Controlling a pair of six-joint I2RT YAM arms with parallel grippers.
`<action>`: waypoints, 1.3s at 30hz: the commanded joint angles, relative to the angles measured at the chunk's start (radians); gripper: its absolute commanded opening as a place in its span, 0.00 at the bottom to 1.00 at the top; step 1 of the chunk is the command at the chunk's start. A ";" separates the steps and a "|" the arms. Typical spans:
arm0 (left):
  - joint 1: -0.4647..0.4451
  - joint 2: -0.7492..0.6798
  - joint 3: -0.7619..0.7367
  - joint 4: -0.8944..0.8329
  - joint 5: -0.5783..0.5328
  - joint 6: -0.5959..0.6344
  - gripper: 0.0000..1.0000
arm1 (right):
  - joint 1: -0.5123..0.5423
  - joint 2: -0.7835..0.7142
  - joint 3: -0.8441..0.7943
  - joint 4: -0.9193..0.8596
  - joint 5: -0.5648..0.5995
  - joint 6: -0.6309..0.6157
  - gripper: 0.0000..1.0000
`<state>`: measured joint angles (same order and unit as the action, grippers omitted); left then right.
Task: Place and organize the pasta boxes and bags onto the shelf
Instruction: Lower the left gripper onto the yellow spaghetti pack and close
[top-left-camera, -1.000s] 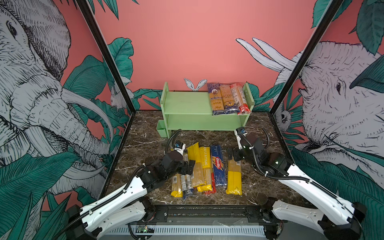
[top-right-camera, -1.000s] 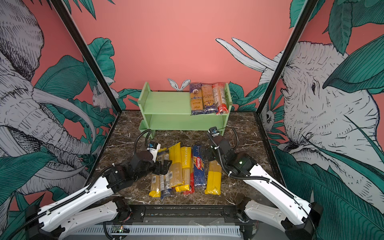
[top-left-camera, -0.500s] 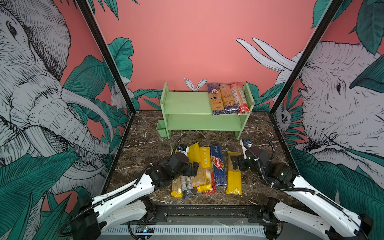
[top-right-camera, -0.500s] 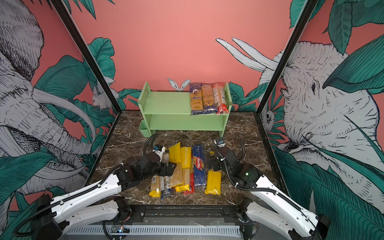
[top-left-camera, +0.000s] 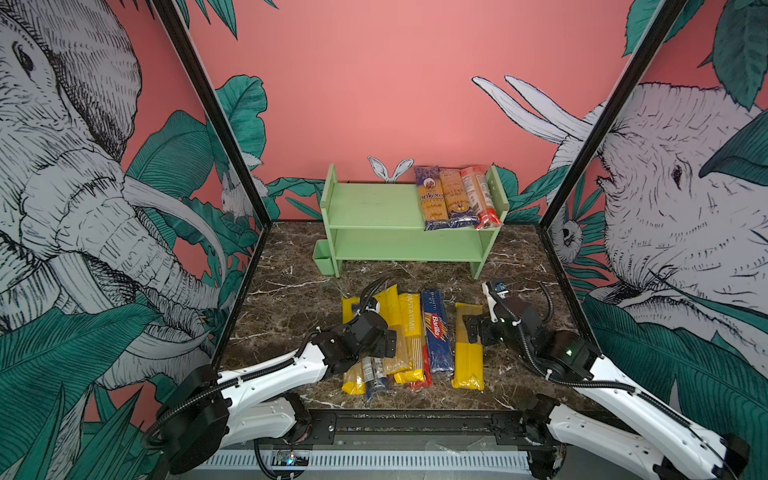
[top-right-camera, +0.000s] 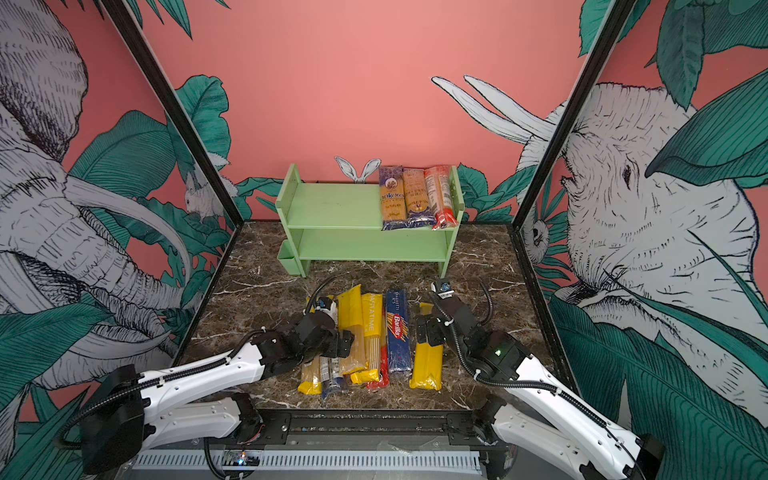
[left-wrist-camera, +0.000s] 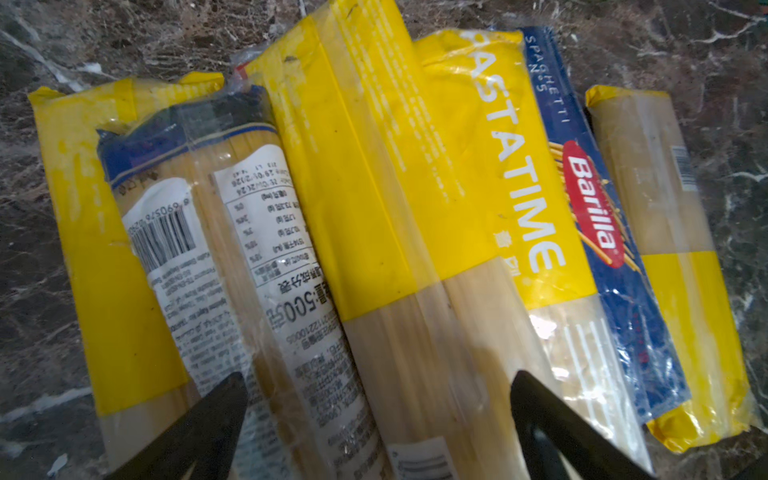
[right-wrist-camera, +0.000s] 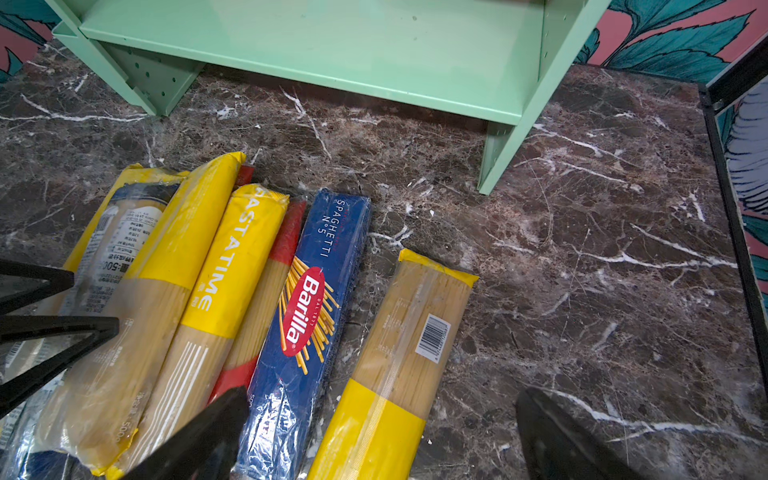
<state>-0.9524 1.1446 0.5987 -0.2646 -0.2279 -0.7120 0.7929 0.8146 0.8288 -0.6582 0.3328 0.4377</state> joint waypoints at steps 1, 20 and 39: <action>-0.002 -0.005 0.001 0.021 -0.015 -0.033 0.99 | -0.001 0.004 -0.003 -0.001 0.022 0.011 0.99; -0.022 0.210 0.085 0.144 0.068 -0.079 0.99 | -0.009 0.019 -0.001 -0.011 0.038 0.003 0.99; -0.023 0.267 0.078 0.184 0.082 -0.097 0.63 | -0.019 0.011 -0.003 -0.037 0.052 0.000 0.99</action>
<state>-0.9668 1.4212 0.6888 -0.1020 -0.1902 -0.8062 0.7792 0.8242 0.8272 -0.6933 0.3645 0.4377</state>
